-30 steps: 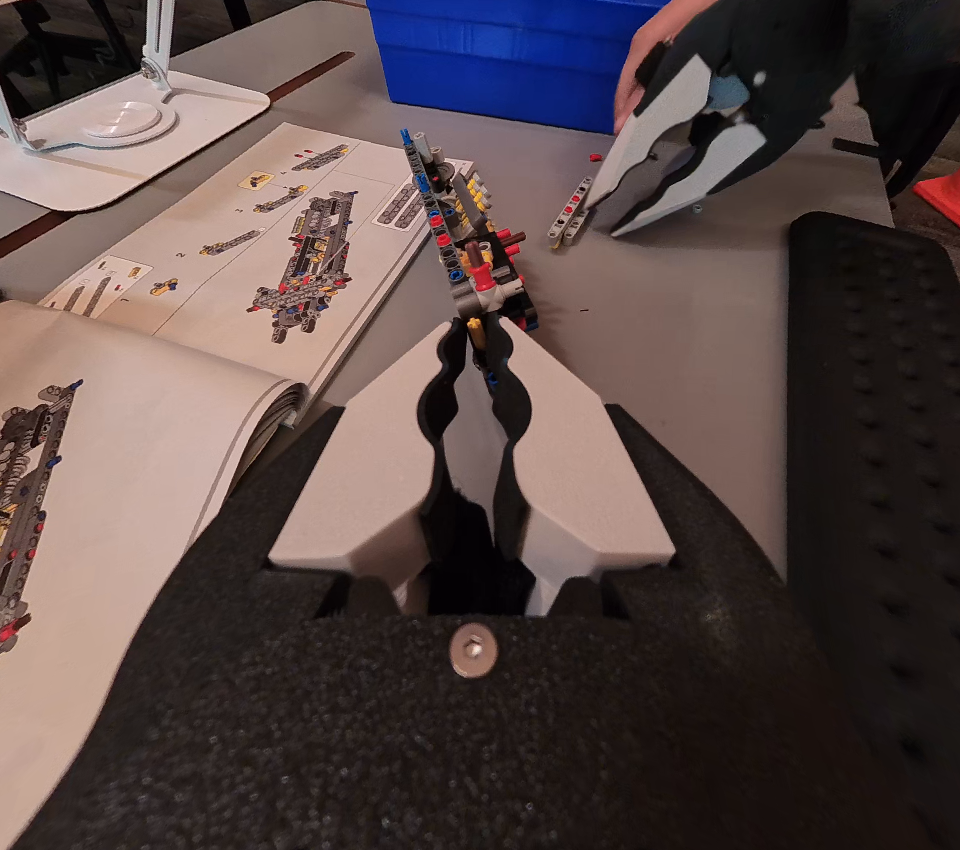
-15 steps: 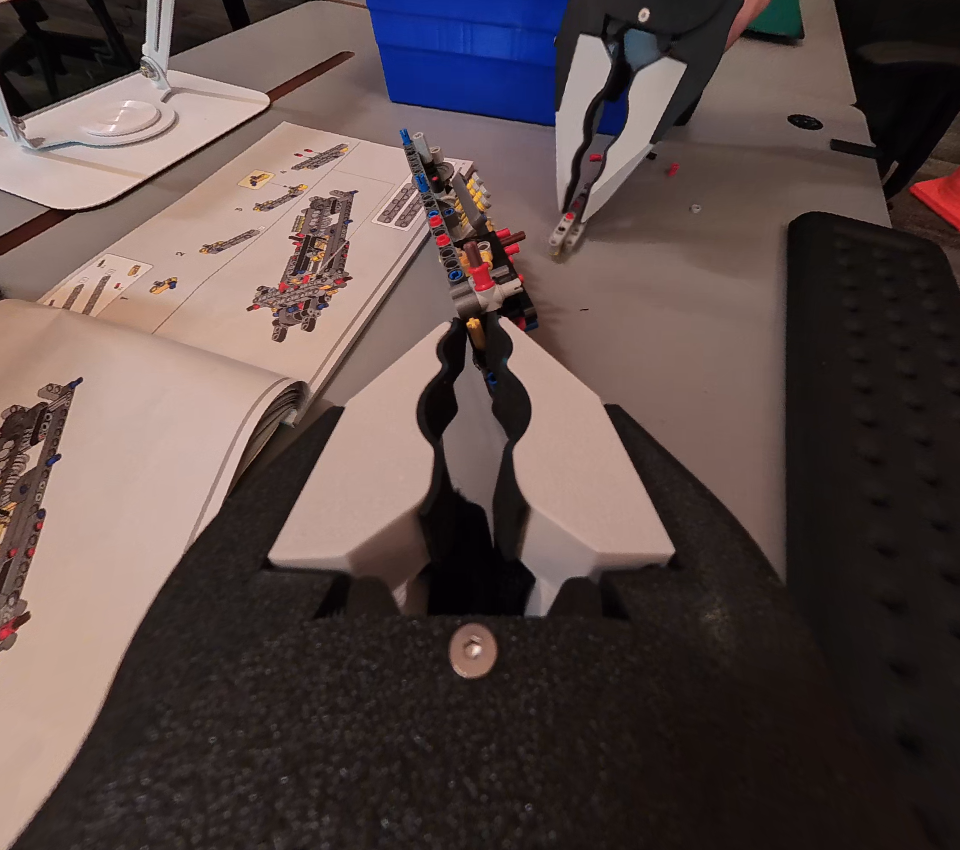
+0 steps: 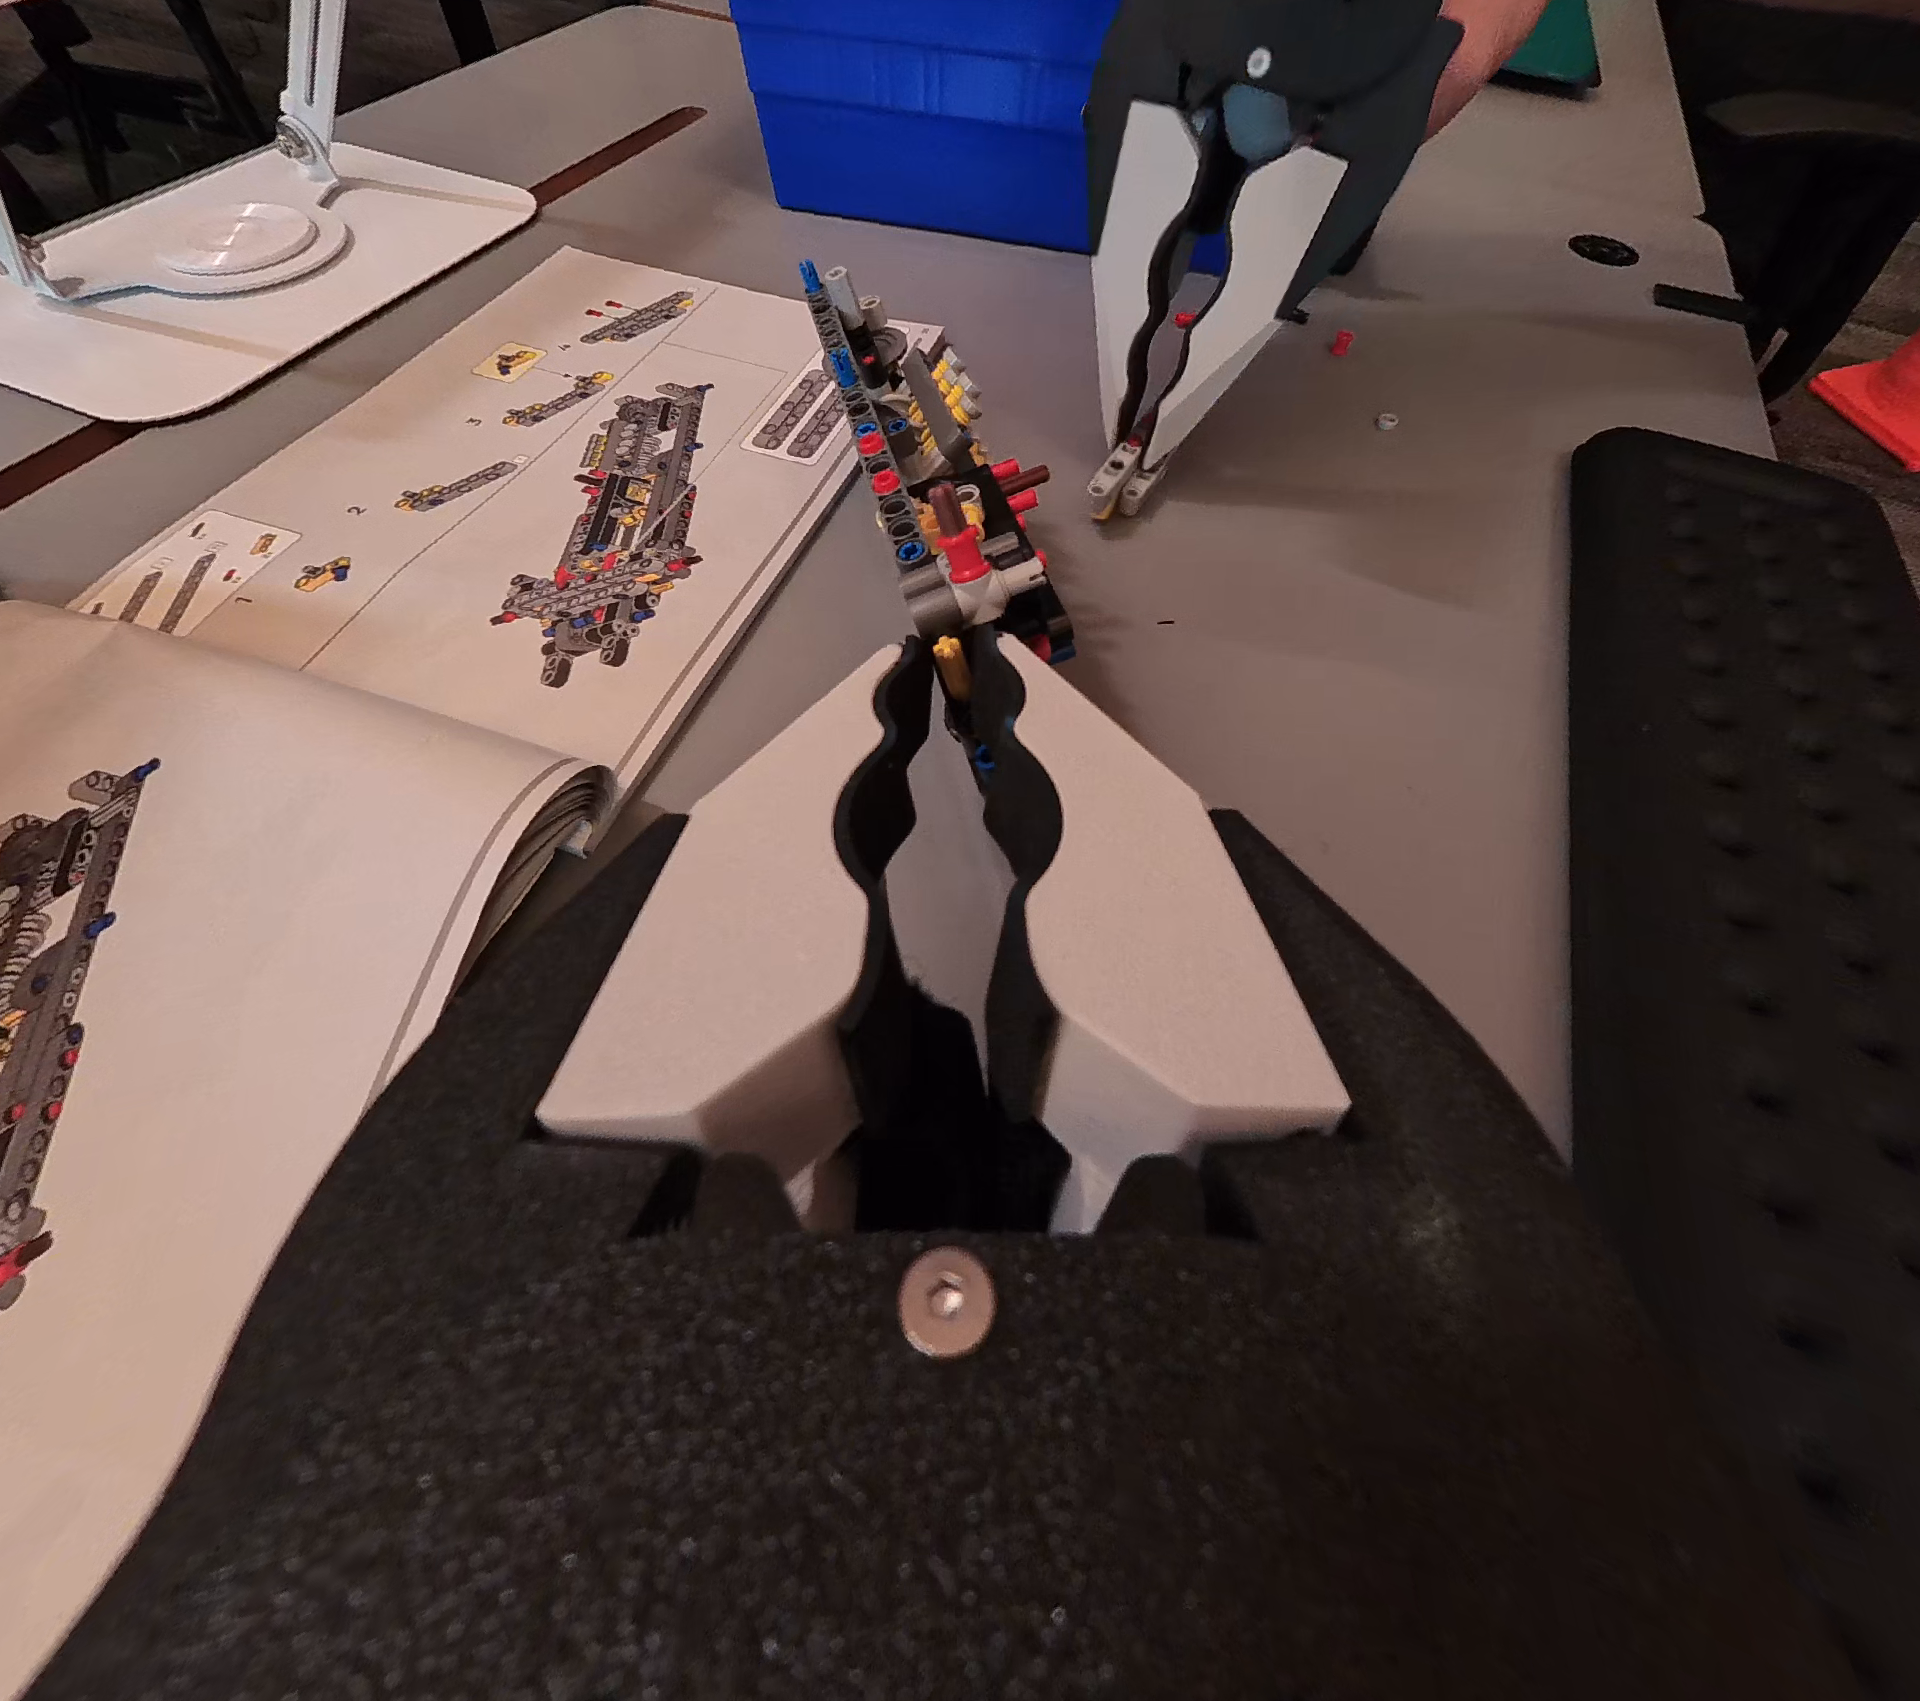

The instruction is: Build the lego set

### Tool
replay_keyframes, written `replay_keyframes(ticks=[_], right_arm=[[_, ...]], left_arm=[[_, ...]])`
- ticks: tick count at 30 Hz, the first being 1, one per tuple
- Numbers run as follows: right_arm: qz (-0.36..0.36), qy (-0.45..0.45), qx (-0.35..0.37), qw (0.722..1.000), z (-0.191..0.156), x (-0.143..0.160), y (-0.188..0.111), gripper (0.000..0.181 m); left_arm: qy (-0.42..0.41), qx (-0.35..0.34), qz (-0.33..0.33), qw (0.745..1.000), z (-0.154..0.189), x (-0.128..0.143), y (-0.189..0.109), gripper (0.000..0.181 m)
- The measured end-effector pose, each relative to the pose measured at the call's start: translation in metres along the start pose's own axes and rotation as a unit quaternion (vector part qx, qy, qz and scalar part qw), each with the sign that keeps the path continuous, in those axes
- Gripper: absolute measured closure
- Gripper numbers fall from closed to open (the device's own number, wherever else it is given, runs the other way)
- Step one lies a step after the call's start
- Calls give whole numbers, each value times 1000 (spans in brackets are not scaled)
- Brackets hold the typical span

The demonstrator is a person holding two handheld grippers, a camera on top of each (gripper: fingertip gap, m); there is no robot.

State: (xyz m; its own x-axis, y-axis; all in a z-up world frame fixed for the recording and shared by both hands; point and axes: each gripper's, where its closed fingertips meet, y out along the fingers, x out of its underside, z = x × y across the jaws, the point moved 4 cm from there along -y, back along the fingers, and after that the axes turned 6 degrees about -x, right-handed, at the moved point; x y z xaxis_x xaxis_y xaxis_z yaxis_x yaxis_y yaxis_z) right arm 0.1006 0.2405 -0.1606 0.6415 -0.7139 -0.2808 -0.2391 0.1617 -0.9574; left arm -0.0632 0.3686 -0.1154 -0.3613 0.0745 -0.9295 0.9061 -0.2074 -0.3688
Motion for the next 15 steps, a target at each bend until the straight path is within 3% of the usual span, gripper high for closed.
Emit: replay_keyframes(ticks=[3, 5, 8, 11, 15], right_arm=[[135, 34, 2, 990, -16, -39, -25, 175], [275, 73, -5, 959, -43, -79, -44, 175], [392, 153, 70, 905, -62, -112, -42, 175], [433, 199, 145, 867, -69, -121, -26, 175], [464, 256, 133, 837, -72, -135, -7, 175]], left_arm=[[-4, 0, 3, 1000, 0, 0, 0, 176], [-11, 2, 5, 1000, 0, 0, 0, 176], [-18, 3, 9, 1000, 1, 0, 1, 176], [-22, 3, 9, 1000, 2, 0, 2, 176], [-25, 4, 11, 1000, 3, 0, 2, 176]])
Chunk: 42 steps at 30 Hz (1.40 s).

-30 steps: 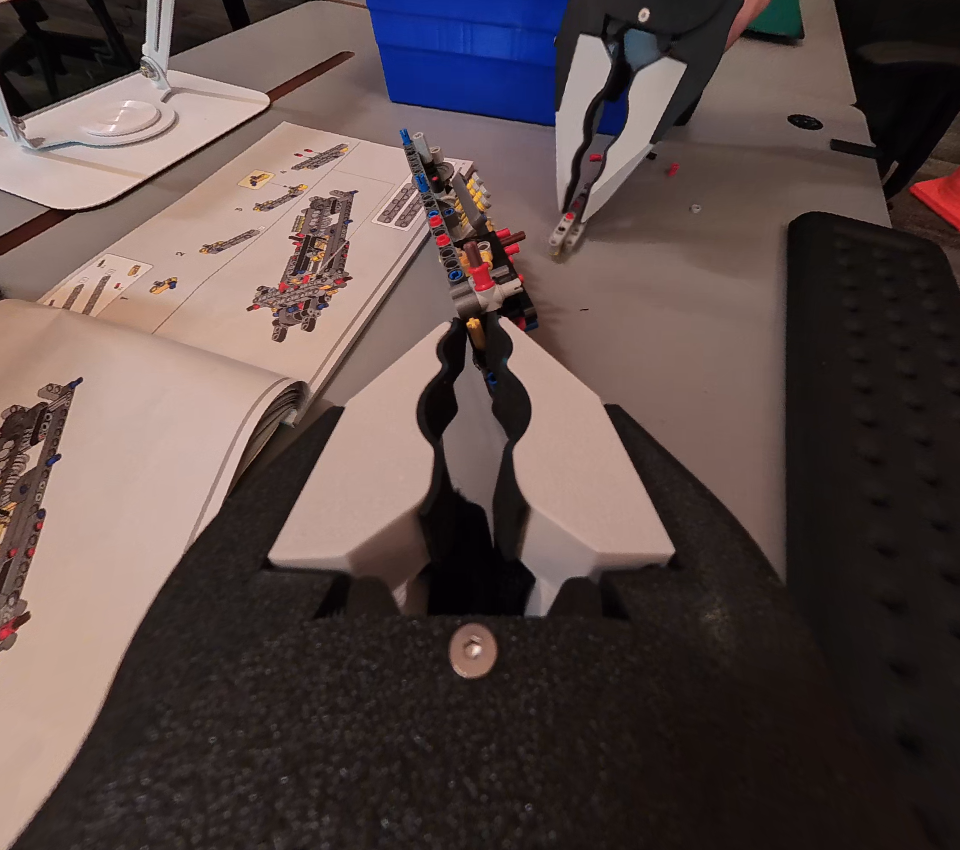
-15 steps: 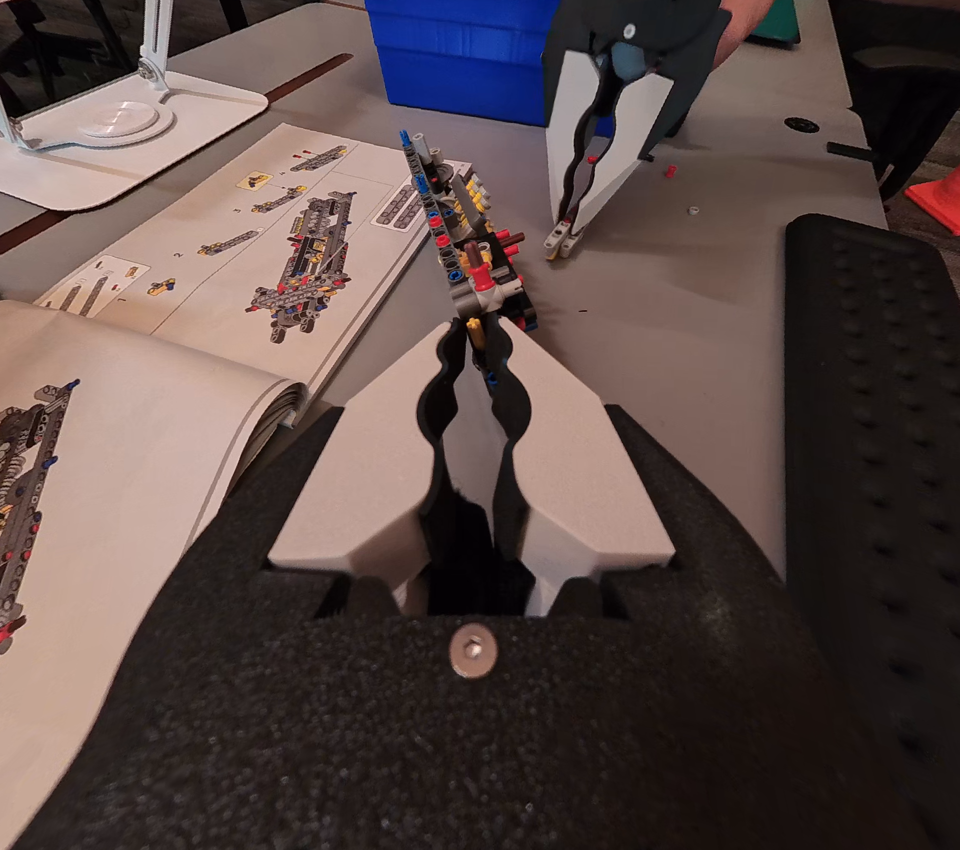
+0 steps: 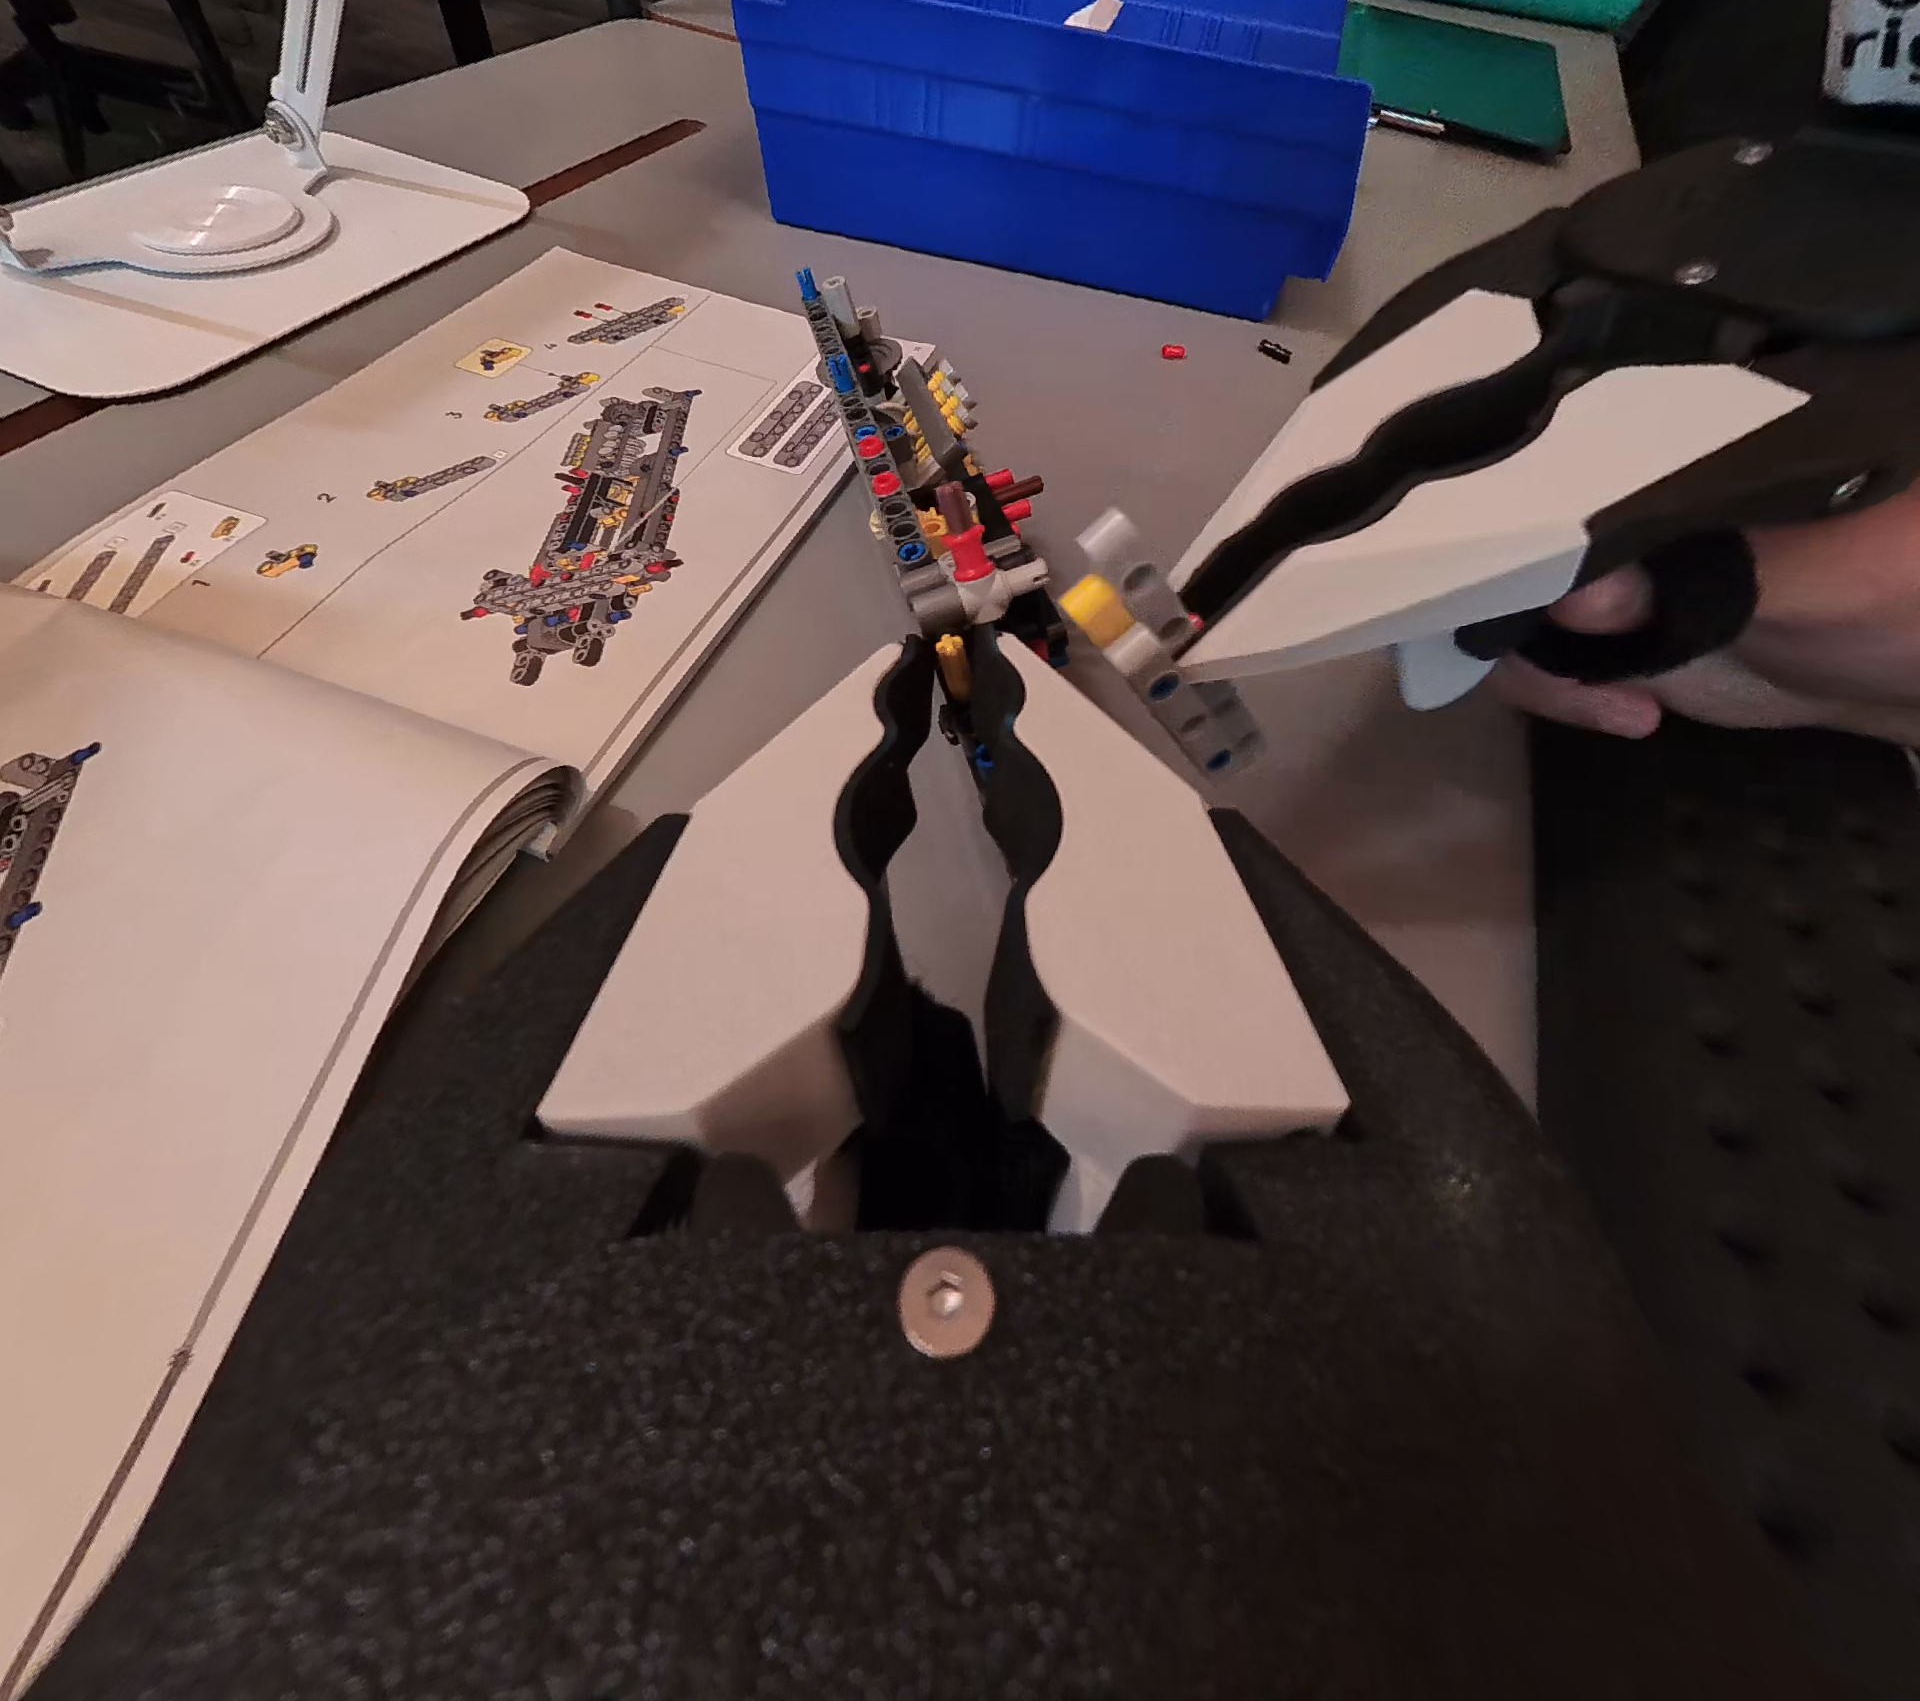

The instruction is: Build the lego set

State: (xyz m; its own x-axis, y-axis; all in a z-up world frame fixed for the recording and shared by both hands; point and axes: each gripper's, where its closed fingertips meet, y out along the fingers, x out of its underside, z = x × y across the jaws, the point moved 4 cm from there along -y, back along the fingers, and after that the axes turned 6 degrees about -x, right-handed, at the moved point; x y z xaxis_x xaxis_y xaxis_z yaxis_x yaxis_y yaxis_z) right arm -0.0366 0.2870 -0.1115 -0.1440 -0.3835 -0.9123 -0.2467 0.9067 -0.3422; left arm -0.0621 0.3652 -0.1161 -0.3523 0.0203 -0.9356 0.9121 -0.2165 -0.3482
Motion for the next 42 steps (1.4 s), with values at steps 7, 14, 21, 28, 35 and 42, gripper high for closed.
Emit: replay_keyframes(ticks=[7, 14, 21, 28, 35, 42], right_arm=[[12, 51, 9, 999, 3, 5, 8, 174], [13, 49, 34, 998, 2, 8, 8, 174], [20, 67, 36, 997, 5, 8, 7, 174], [9, 63, 37, 997, 5, 11, 9, 174], [9, 69, 26, 997, 4, 11, 10, 174], [12, 77, 14, 997, 5, 12, 11, 174]], left_arm=[[14, -7, 0, 1000, 2, 0, 0, 176], [6, -9, -1, 1000, 1, 0, 0, 176], [7, -9, -2, 1000, 1, 0, 0, 176], [25, 2, -3, 1000, 4, 1, 0, 175], [29, 23, -4, 999, 5, 1, -3, 172], [-30, 76, 8, 997, 7, -4, -3, 173]])
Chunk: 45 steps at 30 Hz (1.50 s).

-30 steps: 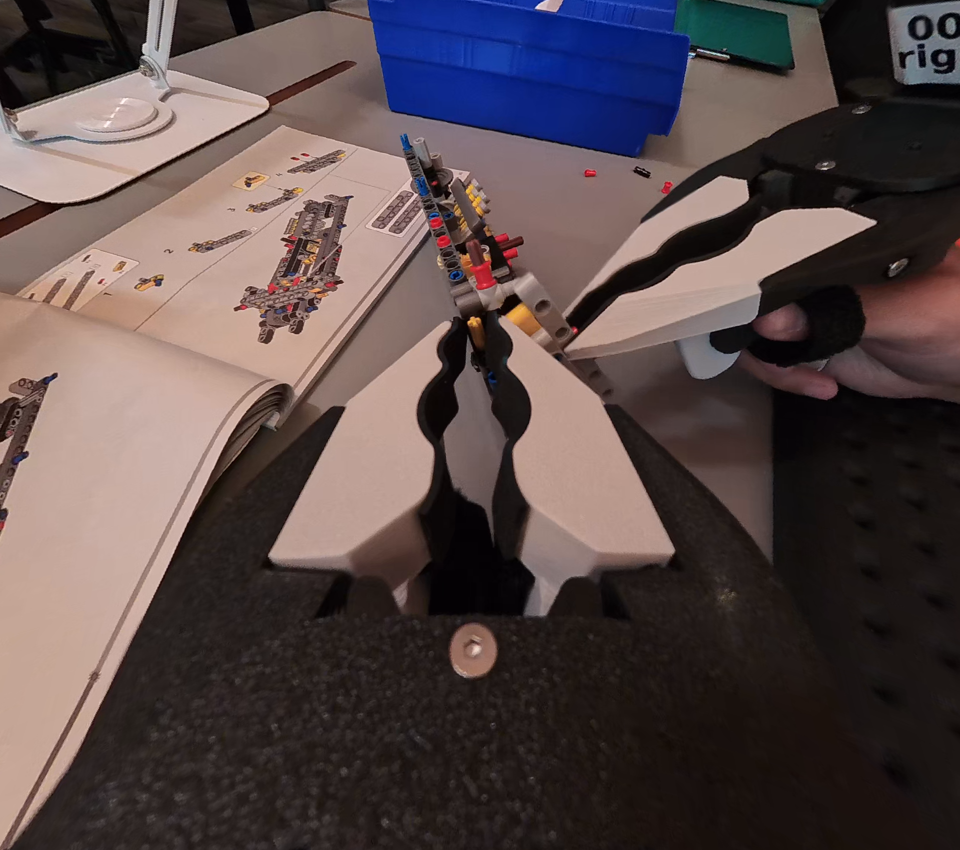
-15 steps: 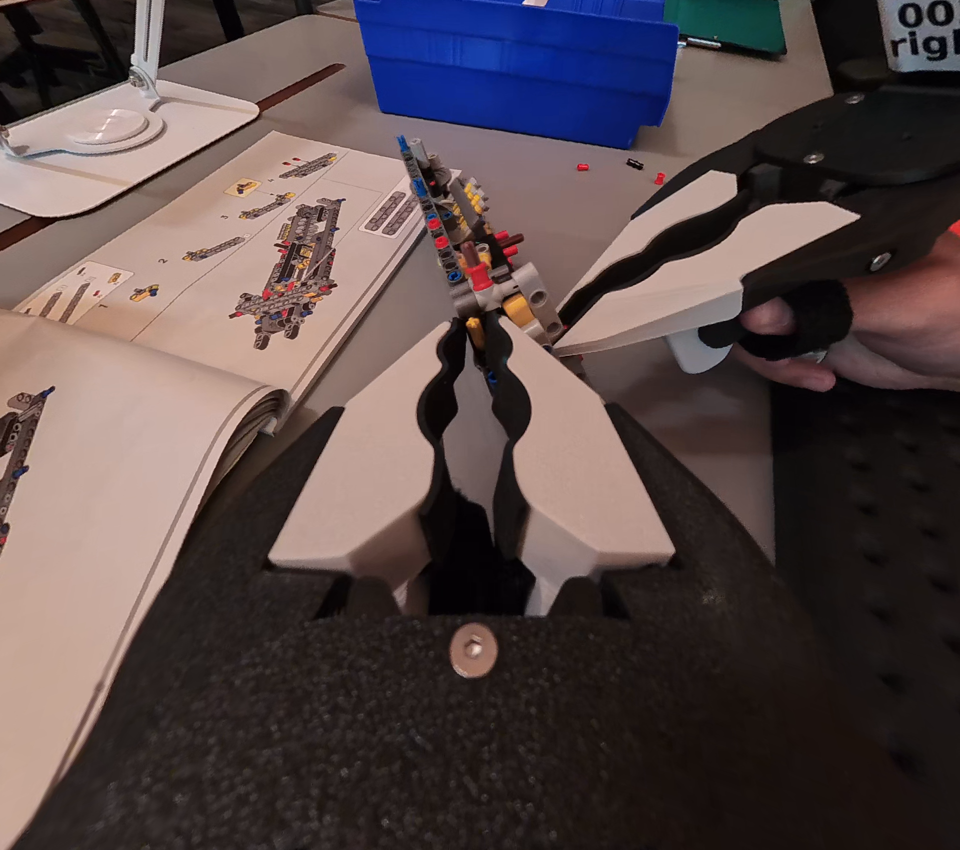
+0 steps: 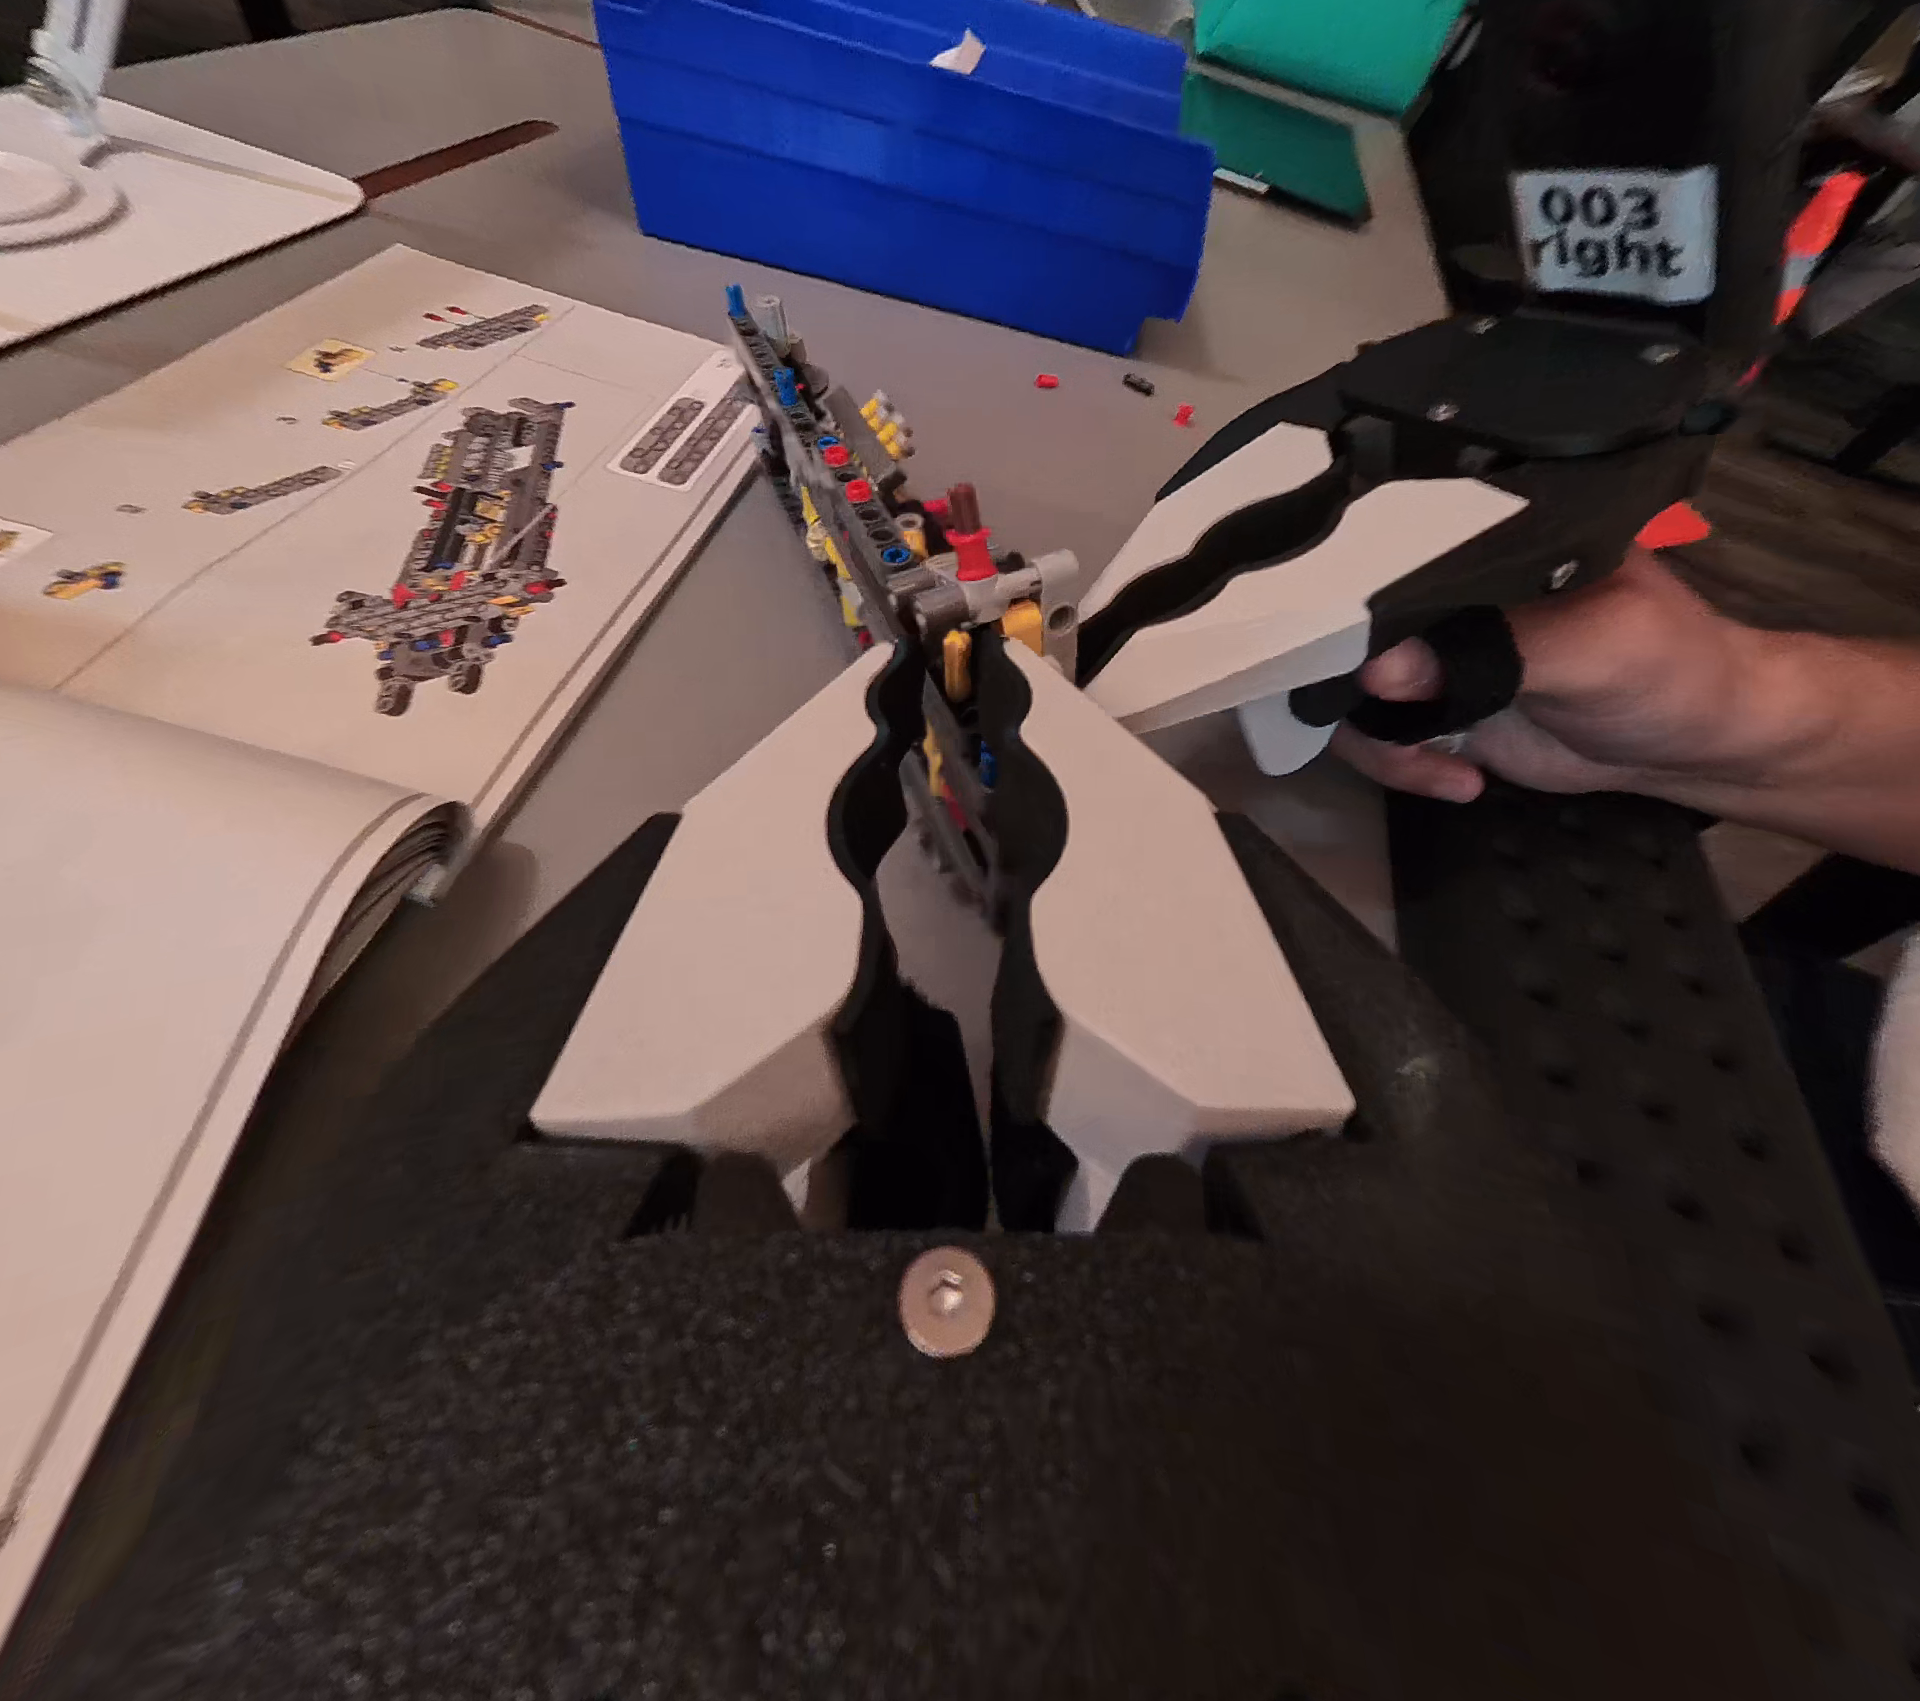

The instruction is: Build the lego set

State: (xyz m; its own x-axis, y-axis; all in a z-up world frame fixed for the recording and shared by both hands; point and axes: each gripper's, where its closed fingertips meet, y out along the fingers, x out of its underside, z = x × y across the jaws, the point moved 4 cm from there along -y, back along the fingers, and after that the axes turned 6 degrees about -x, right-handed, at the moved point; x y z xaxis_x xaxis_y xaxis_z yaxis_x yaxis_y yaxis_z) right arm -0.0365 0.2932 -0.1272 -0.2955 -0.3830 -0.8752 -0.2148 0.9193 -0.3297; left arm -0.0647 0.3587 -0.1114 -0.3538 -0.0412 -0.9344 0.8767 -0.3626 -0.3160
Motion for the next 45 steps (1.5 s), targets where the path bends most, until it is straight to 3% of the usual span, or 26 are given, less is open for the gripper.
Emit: replay_keyframes(ticks=[2, 4, 11, 19, 35, 38, 42, 45], right_arm=[[1, -5, 3, 1000, 0, 0, 0, 174], [1, -5, 4, 1000, 1, 0, 0, 174], [0, -7, 14, 1000, 3, 0, 0, 175], [0, -17, 28, 999, 6, 0, 1, 174], [10, -29, 31, 999, 8, 0, 3, 174], [19, -28, 0, 999, 2, -1, -1, 163], [-10, -129, -78, 988, -9, -12, -38, 159], [-91, -282, -113, 948, 0, -35, -62, 155]], left_arm=[[-22, 32, 10, 999, 2, -3, -2, 165], [-24, 102, 21, 994, 14, -5, -6, 127], [45, 42, 6, 998, 14, -5, 2, 140], [69, -27, -22, 997, 10, -9, 10, 151], [91, -42, -36, 994, 10, -9, 16, 153], [90, -38, -33, 995, 10, -8, 16, 153], [84, -27, -25, 996, 9, -8, 15, 153], [85, -10, -15, 996, 8, -7, 16, 152]])
